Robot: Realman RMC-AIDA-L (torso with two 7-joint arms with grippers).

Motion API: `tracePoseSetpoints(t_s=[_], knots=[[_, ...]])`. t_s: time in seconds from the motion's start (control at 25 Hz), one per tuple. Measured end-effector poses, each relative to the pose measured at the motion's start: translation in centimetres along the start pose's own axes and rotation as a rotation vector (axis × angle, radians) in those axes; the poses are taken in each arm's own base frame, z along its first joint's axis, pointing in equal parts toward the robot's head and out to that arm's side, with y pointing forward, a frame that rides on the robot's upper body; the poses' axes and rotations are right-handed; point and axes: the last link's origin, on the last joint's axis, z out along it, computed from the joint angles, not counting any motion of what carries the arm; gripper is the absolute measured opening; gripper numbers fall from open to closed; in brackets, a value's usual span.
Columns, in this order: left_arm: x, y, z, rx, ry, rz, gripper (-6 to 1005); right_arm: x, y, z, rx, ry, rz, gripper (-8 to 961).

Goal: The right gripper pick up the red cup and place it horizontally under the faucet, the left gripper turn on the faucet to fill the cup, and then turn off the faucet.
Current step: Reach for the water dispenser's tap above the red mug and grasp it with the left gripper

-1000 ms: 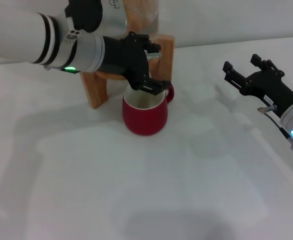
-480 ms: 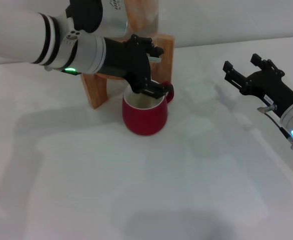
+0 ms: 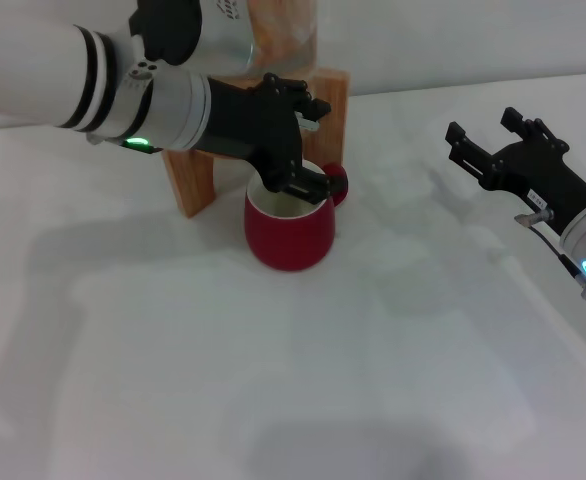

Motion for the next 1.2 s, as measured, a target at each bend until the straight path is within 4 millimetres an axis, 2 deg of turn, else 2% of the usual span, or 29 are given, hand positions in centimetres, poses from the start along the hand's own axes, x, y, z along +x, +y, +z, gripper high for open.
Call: tracePoseSetpoints(t_s=[1.2], knots=[[0.0, 0.9, -1.7, -0.010, -0.009, 0.002, 857, 0.0, 0.4, 0.0, -0.017, -0.003, -0.002, 843]])
